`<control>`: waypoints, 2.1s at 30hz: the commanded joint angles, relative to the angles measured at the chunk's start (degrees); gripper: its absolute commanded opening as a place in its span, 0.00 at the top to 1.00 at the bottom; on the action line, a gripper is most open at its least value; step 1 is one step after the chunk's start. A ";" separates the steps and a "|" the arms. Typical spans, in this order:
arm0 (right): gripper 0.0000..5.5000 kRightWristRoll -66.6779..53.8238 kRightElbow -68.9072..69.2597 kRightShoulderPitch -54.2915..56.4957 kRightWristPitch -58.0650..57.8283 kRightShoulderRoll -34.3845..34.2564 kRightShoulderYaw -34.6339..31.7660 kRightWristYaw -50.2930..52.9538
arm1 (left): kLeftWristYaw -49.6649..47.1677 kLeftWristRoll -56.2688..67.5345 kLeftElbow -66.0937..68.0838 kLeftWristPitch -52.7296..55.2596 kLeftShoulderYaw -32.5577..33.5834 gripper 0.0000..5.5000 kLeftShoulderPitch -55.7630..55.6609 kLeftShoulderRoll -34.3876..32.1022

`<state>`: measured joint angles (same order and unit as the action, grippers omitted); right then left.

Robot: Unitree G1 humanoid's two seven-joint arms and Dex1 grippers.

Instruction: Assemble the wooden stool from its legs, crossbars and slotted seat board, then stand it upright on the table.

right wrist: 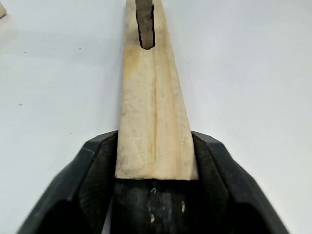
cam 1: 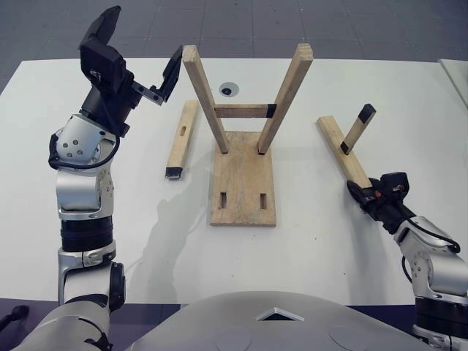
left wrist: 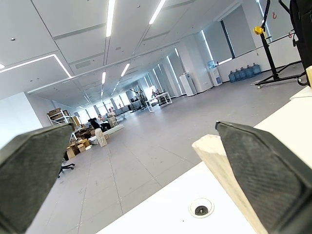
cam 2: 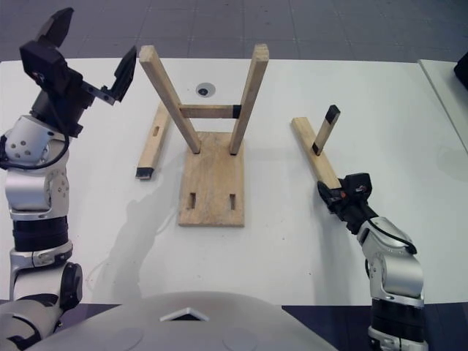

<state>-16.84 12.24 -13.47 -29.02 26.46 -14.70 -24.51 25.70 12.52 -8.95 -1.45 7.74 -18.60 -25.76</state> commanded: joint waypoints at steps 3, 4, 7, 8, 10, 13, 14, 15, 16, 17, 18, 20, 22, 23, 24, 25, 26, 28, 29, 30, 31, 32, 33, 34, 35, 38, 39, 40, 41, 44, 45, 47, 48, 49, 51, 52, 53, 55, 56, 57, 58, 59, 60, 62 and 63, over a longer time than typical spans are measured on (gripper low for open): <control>0.63 3.15 -4.80 5.13 0.72 -1.41 2.35 3.34 | 0.23 -0.57 0.52 -0.05 -0.44 0.02 -0.12 0.11; 0.63 3.59 -5.61 6.35 1.30 -1.83 2.15 4.43 | 0.20 -0.58 0.59 -0.06 -0.50 0.02 -0.17 0.19; 0.63 2.21 -4.48 9.82 3.01 -3.30 -0.75 7.01 | -0.23 0.01 0.97 0.32 -0.11 0.02 -0.95 0.58; 0.63 1.23 -3.08 11.01 3.25 -3.62 -2.06 7.63 | -0.40 0.46 1.03 0.65 0.18 0.02 -1.35 0.71; 0.63 -0.96 0.28 13.52 2.53 -3.65 -4.27 8.39 | -0.79 1.66 0.93 1.65 0.87 0.02 -2.15 1.03; 0.63 -4.24 5.29 17.77 -0.36 -2.39 -6.28 8.85 | -1.14 2.41 0.93 2.37 1.38 0.02 -2.77 1.09; 0.63 -5.14 6.45 18.95 -1.42 -2.01 -6.61 8.92 | -1.15 2.37 0.88 2.45 1.49 0.02 -2.76 1.07; 0.63 -5.90 7.28 19.76 -2.70 -1.69 -6.81 9.03 | -1.14 2.32 0.91 2.46 1.51 0.02 -2.74 1.11; 0.63 -6.33 7.75 20.23 -3.58 -1.30 -6.61 8.81 | -1.23 2.29 0.82 2.46 1.50 0.02 -2.62 1.12; 0.63 -6.58 7.95 20.38 -4.13 -1.19 -6.43 8.80 | -1.34 2.31 0.72 2.44 1.45 0.02 -2.48 1.12; 0.63 -6.92 8.33 20.35 -4.37 -1.36 -6.35 8.87 | -1.40 2.36 0.57 2.45 1.41 0.02 -2.37 1.13; 0.63 -7.58 9.35 20.42 -4.48 -1.93 -6.54 9.26 | -1.48 2.54 0.10 2.68 1.40 0.02 -2.30 1.11; 0.63 -8.53 11.04 20.73 -5.01 -2.22 -6.96 9.80 | -1.37 2.88 -0.33 3.14 1.33 0.02 -2.70 1.08; 0.63 -9.05 11.83 21.09 -5.47 -2.17 -7.07 10.07 | -1.36 3.15 -0.62 3.46 1.37 0.02 -2.95 1.07; 0.63 -9.38 12.30 21.43 -5.81 -1.99 -7.08 10.24 | -1.35 3.33 -0.79 3.73 1.39 0.02 -3.20 1.05; 0.63 -9.64 12.56 21.75 -6.06 -1.85 -7.09 10.42 | -1.37 3.47 -0.91 3.93 1.41 0.02 -3.38 1.02; 0.63 -9.89 12.67 22.14 -6.12 -1.67 -7.11 10.41 | -1.40 3.63 -0.98 4.16 1.44 0.02 -3.70 0.98; 0.63 -10.88 13.49 23.20 -6.45 -1.49 -7.52 10.68 | -1.58 5.23 -1.60 5.67 1.96 0.02 -4.99 1.11; 0.63 -11.62 14.16 23.92 -6.72 -1.39 -7.81 10.78 | -1.99 6.95 -2.16 7.27 2.66 0.02 -6.18 1.35; 0.63 -12.89 15.23 24.98 -7.37 -1.33 -8.28 10.99 | -2.67 11.16 -3.02 10.86 4.04 0.02 -8.05 1.90; 0.63 -14.24 16.18 25.92 -7.97 -1.23 -8.71 11.02 | -3.70 16.48 -3.91 15.35 5.58 0.02 -9.82 2.51; 0.63 -15.98 17.33 27.01 -8.84 -0.90 -9.08 10.80 | -4.80 23.81 -4.92 20.49 7.36 0.02 -11.83 2.94; 0.63 -17.90 18.26 28.01 -9.80 -0.64 -9.64 10.77 | -6.14 31.35 -5.98 25.48 8.95 0.02 -13.40 3.19; 0.63 -19.87 18.96 28.93 -10.75 -0.36 -10.24 10.75 | -7.53 38.15 -6.76 29.88 10.17 0.02 -14.47 3.10; 0.63 -22.09 19.56 30.12 -11.77 0.06 -10.91 10.85 | -8.75 44.70 -7.35 33.63 11.13 0.02 -15.20 2.66; 0.63 -30.67 20.71 34.34 -15.09 0.91 -13.10 12.29 | -11.98 60.41 -8.49 40.65 11.98 0.02 -15.90 1.36; 0.63 -34.03 20.99 35.87 -16.19 1.07 -13.62 13.11 | -12.84 64.48 -8.93 42.25 11.81 0.02 -15.70 0.98; 0.63 -37.62 21.34 37.63 -17.35 1.26 -13.81 14.09 | -12.94 68.03 -9.76 43.82 11.28 0.02 -15.02 0.47; 0.63 -41.18 21.52 39.36 -18.33 1.33 -13.77 15.35 | -12.85 70.99 -10.65 45.31 10.69 0.02 -14.07 -0.16; 0.63 -49.33 21.98 43.12 -20.50 2.21 -12.53 18.15 | -12.43 76.35 -12.36 48.56 9.00 0.02 -12.18 -1.47; 0.63 -51.69 22.20 43.92 -21.08 2.59 -11.72 19.02 | -12.90 77.55 -12.73 49.04 8.62 0.02 -11.72 -1.54; 0.63 -55.62 22.63 44.90 -21.85 3.39 -10.12 20.81 | -13.99 79.16 -13.15 49.50 7.92 0.02 -11.08 -1.67; 0.63 -57.39 22.77 45.22 -21.98 3.57 -9.49 21.58 | -14.40 79.54 -13.23 49.59 7.59 0.02 -10.88 -1.65; 0.63 -59.92 22.92 45.43 -21.86 3.72 -8.81 22.54 | -14.70 79.74 -13.35 49.56 7.22 0.02 -10.62 -1.52; 0.63 -65.87 23.27 45.57 -21.13 3.75 -7.11 24.18 | -15.08 80.04 -13.38 49.41 6.34 0.02 -10.12 -1.09; 0.63 -67.99 23.43 45.50 -20.77 3.83 -6.35 24.77 | -15.08 80.44 -13.32 49.36 5.95 0.02 -9.94 -0.85; 0.63 -70.70 23.26 45.34 -20.52 3.73 -5.37 24.96 | -14.96 81.27 -13.22 49.44 5.57 0.02 -9.81 -0.63; 0.63 -75.05 22.52 44.87 -20.18 4.32 -3.74 24.82 | -14.56 84.13 -13.12 49.47 5.00 0.02 -9.85 -0.02; 0.63 -76.62 22.08 44.45 -20.00 4.63 -3.09 24.46 | -14.49 85.96 -13.03 49.41 4.81 0.02 -10.08 0.27; 0.63 -78.41 21.65 44.03 -19.84 4.83 -2.49 24.09 | -14.63 87.69 -12.91 49.27 4.61 0.02 -10.30 0.48; 0.63 -79.95 21.25 43.68 -19.74 4.93 -2.03 23.64 | -14.91 88.97 -12.71 49.11 4.38 0.02 -10.53 0.71; 0.63 -81.03 20.94 43.33 -19.43 5.15 -1.63 23.38 | -15.15 90.31 -12.36 48.99 4.05 0.02 -10.73 0.86; 0.63 -82.75 20.49 42.96 -19.24 5.27 -1.05 22.88 | -15.53 91.65 -11.94 48.81 3.80 0.02 -10.99 0.93; 0.63 -85.68 19.66 42.52 -19.19 5.87 0.12 21.70 | -16.14 93.65 -11.08 48.55 3.26 0.02 -11.51 0.88; 0.63 -86.32 19.38 42.30 -19.34 6.32 0.70 21.07 | -16.11 94.33 -10.76 48.49 3.08 0.02 -11.78 0.85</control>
<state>-100.78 32.11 29.16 -48.63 31.46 -15.07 -2.11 10.17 104.95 -20.45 47.44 11.46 -29.04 -24.93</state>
